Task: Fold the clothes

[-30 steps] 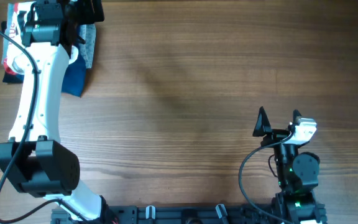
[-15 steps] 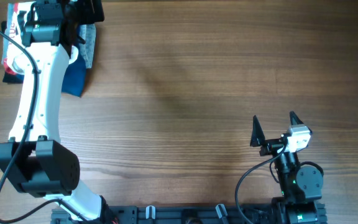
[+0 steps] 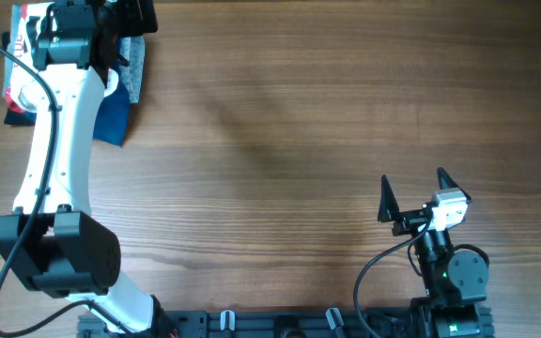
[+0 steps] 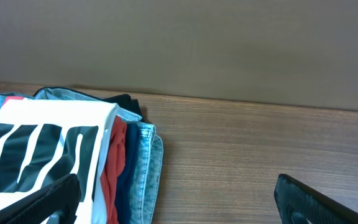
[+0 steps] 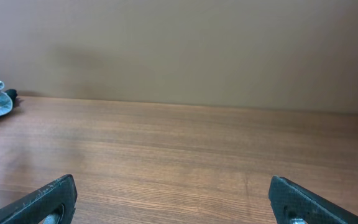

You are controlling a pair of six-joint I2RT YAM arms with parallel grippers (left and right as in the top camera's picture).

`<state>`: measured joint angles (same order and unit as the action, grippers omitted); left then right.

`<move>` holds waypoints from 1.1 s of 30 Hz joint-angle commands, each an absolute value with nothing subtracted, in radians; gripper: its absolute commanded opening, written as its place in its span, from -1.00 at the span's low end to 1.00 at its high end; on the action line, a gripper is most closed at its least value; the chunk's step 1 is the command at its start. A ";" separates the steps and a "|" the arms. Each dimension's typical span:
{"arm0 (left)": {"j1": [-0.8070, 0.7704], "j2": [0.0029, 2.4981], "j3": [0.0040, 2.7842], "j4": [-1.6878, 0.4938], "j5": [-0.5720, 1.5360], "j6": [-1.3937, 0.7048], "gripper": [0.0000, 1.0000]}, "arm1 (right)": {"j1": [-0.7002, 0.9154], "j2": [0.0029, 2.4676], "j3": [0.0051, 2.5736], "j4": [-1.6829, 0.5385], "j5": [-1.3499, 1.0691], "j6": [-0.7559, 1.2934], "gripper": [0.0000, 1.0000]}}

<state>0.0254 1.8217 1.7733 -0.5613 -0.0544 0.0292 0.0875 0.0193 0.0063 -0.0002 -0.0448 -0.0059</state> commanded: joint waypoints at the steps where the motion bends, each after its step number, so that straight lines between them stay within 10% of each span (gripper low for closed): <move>1: 0.024 1.829 1.769 -0.559 -0.042 0.044 1.00 | 0.093 0.017 0.005 0.002 -0.060 -0.019 0.99; 33: 0.031 1.497 1.590 -0.658 -0.094 0.051 0.99 | 0.093 0.017 0.005 0.002 -0.060 -0.019 0.99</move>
